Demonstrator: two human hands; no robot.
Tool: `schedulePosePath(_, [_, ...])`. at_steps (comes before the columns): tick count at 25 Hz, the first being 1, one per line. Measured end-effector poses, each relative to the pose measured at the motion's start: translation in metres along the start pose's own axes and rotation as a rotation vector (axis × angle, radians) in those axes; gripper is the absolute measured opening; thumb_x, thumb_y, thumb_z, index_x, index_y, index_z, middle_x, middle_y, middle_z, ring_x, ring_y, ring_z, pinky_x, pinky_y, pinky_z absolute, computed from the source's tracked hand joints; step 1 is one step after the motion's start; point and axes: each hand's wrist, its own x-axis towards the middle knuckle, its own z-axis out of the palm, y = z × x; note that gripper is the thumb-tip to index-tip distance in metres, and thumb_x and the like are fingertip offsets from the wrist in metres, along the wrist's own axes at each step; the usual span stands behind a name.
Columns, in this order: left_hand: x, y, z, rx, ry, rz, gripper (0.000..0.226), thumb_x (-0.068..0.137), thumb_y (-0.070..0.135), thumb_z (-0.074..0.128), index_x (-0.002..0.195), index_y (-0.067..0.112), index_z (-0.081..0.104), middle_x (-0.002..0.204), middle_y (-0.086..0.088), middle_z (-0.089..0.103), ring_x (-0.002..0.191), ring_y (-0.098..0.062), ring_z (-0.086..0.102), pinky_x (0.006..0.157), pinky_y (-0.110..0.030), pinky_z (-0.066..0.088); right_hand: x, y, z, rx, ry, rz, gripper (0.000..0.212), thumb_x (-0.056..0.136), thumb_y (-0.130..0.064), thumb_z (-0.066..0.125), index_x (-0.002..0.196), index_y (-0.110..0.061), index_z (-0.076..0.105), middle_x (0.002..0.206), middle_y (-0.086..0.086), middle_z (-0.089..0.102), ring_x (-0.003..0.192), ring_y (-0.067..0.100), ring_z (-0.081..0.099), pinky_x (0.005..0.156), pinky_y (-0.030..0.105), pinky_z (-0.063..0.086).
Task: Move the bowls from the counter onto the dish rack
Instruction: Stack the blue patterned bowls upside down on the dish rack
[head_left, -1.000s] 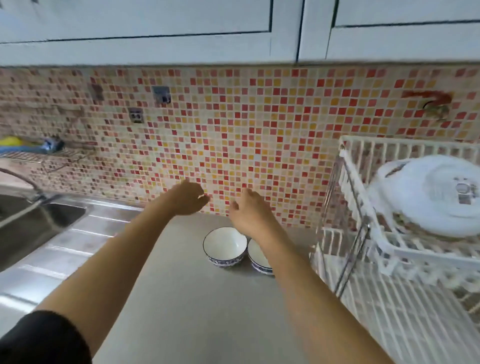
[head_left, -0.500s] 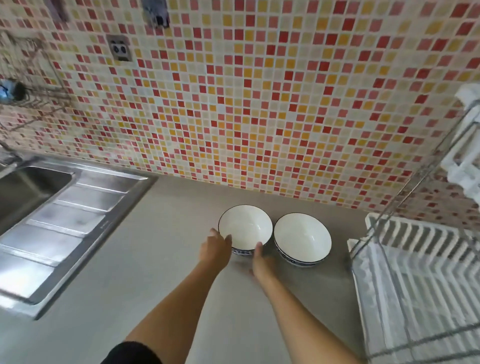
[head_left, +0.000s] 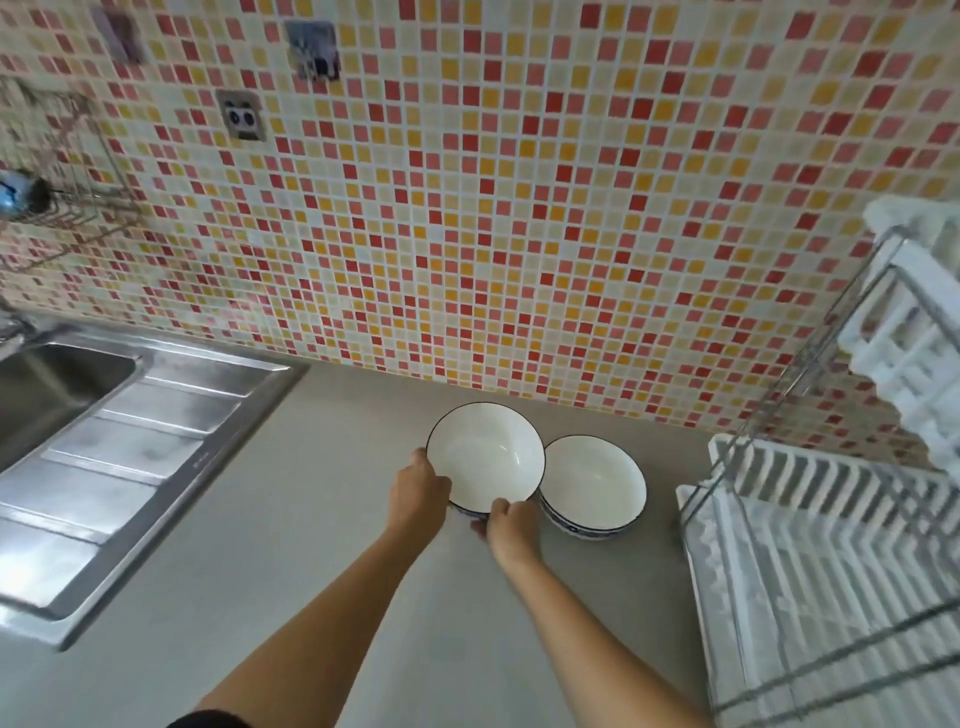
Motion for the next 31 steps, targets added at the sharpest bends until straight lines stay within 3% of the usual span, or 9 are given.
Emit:
schedulePosePath(5, [-0.044, 0.052, -0.07, -0.204, 0.169, 0.2, 0.05, 0.093, 0.005, 0.046, 0.139, 0.011, 0.029, 0.12, -0.016, 0.057, 0.079, -0.03, 0.066, 0.058, -0.033, 0.059, -0.075, -0.072, -0.039, 0.02, -0.01, -0.337, 0.021, 0.095, -0.01, 0.033, 0.114, -0.003, 0.033, 0.082, 0.007, 0.066, 0.081, 0.027, 0.066, 0.077, 0.038, 0.054])
schedulePosePath(7, [-0.063, 0.086, -0.102, -0.272, 0.225, 0.284, 0.055, 0.094, 0.004, 0.042, 0.143, 0.017, 0.022, 0.124, -0.014, 0.053, 0.088, -0.03, 0.063, 0.057, -0.032, 0.058, -0.104, -0.103, -0.062, -0.024, 0.019, -0.487, 0.026, 0.097, -0.01, 0.032, 0.122, -0.002, 0.032, 0.097, 0.009, 0.063, 0.075, 0.019, 0.063, 0.067, 0.025, 0.057])
schedulePosePath(9, [-0.085, 0.121, -0.126, -0.332, 0.277, 0.394, 0.057, 0.094, 0.003, 0.038, 0.145, 0.019, 0.019, 0.121, -0.011, 0.053, 0.092, -0.028, 0.061, 0.057, -0.029, 0.057, -0.132, -0.132, -0.09, -0.082, 0.08, -0.617, 0.032, 0.099, -0.014, 0.031, 0.128, -0.001, 0.03, 0.086, 0.004, 0.057, 0.061, 0.007, 0.053, 0.042, 0.008, 0.041])
schedulePosePath(14, [-0.163, 0.191, -0.145, -0.495, 0.397, 0.774, 0.056, 0.091, -0.002, 0.039, 0.143, 0.014, 0.025, 0.105, -0.005, 0.056, 0.068, -0.011, 0.056, 0.041, -0.014, 0.05, -0.206, -0.17, -0.179, -0.08, 0.245, -0.85, 0.033, 0.101, -0.018, 0.03, 0.125, 0.004, 0.033, 0.06, -0.002, 0.04, 0.039, 0.004, 0.041, 0.032, 0.01, 0.027])
schedulePosePath(18, [-0.216, 0.236, -0.125, -0.652, 0.372, 0.954, 0.058, 0.088, -0.003, 0.041, 0.142, 0.015, 0.028, 0.11, -0.003, 0.053, 0.08, -0.016, 0.056, 0.052, -0.021, 0.056, -0.245, -0.171, -0.255, -0.05, 0.36, -0.928, 0.029, 0.096, -0.016, 0.04, 0.121, 0.0, 0.039, 0.059, 0.002, 0.048, 0.04, 0.003, 0.046, 0.042, 0.02, 0.039])
schedulePosePath(20, [-0.239, 0.26, -0.109, -0.676, 0.328, 1.02, 0.059, 0.088, -0.003, 0.041, 0.142, 0.018, 0.028, 0.106, 0.0, 0.052, 0.076, -0.014, 0.053, 0.047, -0.019, 0.052, -0.263, -0.173, -0.305, -0.009, 0.459, -0.968, 0.026, 0.092, -0.017, 0.048, 0.116, -0.011, 0.044, 0.075, -0.002, 0.059, 0.062, 0.004, 0.059, 0.054, 0.027, 0.052])
schedulePosePath(23, [-0.267, 0.296, -0.085, -0.687, 0.253, 1.132, 0.06, 0.088, -0.002, 0.04, 0.141, 0.022, 0.029, 0.101, 0.006, 0.053, 0.076, -0.014, 0.053, 0.052, -0.019, 0.048, -0.289, -0.176, -0.377, -0.033, 0.592, -1.005, 0.033, 0.093, -0.026, 0.05, 0.125, -0.03, 0.042, 0.095, -0.012, 0.061, 0.081, 0.007, 0.059, 0.071, 0.028, 0.048])
schedulePosePath(27, [-0.295, 0.34, -0.058, -0.655, 0.22, 1.198, 0.06, 0.088, -0.001, 0.041, 0.143, 0.022, 0.028, 0.101, -0.001, 0.056, 0.077, -0.012, 0.054, 0.06, -0.027, 0.05, -0.308, -0.171, -0.452, -0.071, 0.357, -0.97, 0.041, 0.086, -0.026, 0.065, 0.118, -0.04, 0.044, 0.118, -0.005, 0.063, 0.103, 0.015, 0.063, 0.09, 0.042, 0.054])
schedulePosePath(31, [-0.32, 0.381, -0.03, -0.556, 0.273, 1.229, 0.059, 0.09, -0.001, 0.043, 0.143, 0.02, 0.029, 0.09, 0.007, 0.05, 0.069, -0.006, 0.051, 0.054, -0.012, 0.041, -0.319, -0.167, -0.527, -0.178, 0.118, -0.94, 0.051, 0.081, -0.021, 0.07, 0.105, -0.058, 0.043, 0.109, -0.017, 0.063, 0.093, 0.008, 0.067, 0.074, 0.035, 0.061])
